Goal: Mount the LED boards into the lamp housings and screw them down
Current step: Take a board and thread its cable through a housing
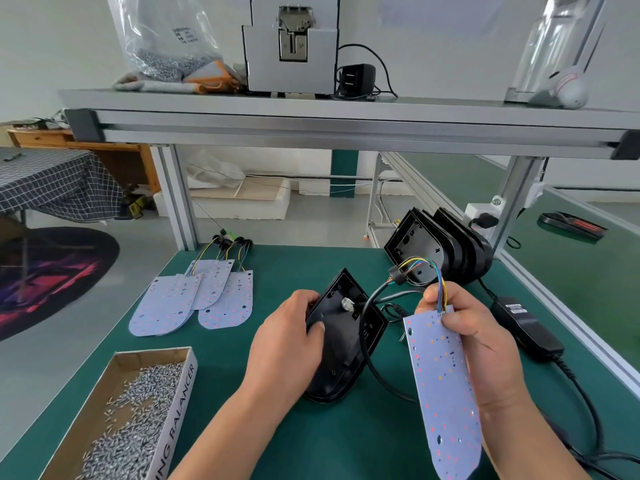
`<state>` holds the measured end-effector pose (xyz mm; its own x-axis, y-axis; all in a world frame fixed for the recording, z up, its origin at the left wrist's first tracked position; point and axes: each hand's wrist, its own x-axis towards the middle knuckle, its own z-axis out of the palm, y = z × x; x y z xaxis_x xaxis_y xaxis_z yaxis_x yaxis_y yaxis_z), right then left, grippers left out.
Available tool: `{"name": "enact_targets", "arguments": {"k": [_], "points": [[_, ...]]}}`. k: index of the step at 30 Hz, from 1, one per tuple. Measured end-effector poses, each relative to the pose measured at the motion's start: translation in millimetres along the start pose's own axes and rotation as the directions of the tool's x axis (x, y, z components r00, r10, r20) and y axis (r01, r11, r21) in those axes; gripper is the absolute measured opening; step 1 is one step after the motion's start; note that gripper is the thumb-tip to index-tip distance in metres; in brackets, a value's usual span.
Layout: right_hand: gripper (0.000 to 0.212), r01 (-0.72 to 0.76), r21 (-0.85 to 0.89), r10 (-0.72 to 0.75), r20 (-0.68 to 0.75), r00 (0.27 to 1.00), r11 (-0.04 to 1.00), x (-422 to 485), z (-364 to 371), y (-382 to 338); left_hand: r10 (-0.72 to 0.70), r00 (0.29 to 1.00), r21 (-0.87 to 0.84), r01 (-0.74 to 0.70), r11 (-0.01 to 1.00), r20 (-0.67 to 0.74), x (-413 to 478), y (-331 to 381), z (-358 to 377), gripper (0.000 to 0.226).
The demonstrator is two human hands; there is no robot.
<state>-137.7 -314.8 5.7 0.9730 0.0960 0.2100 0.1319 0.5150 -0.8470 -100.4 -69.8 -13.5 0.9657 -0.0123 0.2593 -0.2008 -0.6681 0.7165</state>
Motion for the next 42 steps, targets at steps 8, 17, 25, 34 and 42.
{"name": "enact_targets", "arguments": {"k": [8,17,25,34,42], "points": [[0.035,-0.034,-0.172,-0.014,-0.271,0.962,0.984,6.5,-18.0,-7.7,-0.087,0.994,-0.116,0.078,0.990,-0.070,0.5,-1.5,-7.7,0.043],[0.036,-0.033,-0.154,-0.002,-0.220,0.975,0.987,6.0,-11.4,-4.1,0.003,0.991,-0.085,-0.014,0.996,-0.130,-1.3,-1.5,-7.3,0.042],[0.035,-0.038,-0.201,-0.002,-0.195,0.981,0.979,11.3,-9.5,5.7,0.056,0.998,-0.214,-0.061,0.975,-0.030,-6.8,7.2,-8.0,0.049],[0.037,-0.275,-0.208,0.261,-0.093,0.961,0.939,13.5,7.8,20.6,-0.106,0.989,-0.583,0.147,0.799,0.104,-6.7,10.9,-3.1,0.030],[0.011,-0.295,-0.241,0.288,-0.062,0.956,0.925,11.7,9.8,18.5,-0.143,0.983,-0.707,0.181,0.683,0.114,-13.0,17.0,9.5,0.030]]}}
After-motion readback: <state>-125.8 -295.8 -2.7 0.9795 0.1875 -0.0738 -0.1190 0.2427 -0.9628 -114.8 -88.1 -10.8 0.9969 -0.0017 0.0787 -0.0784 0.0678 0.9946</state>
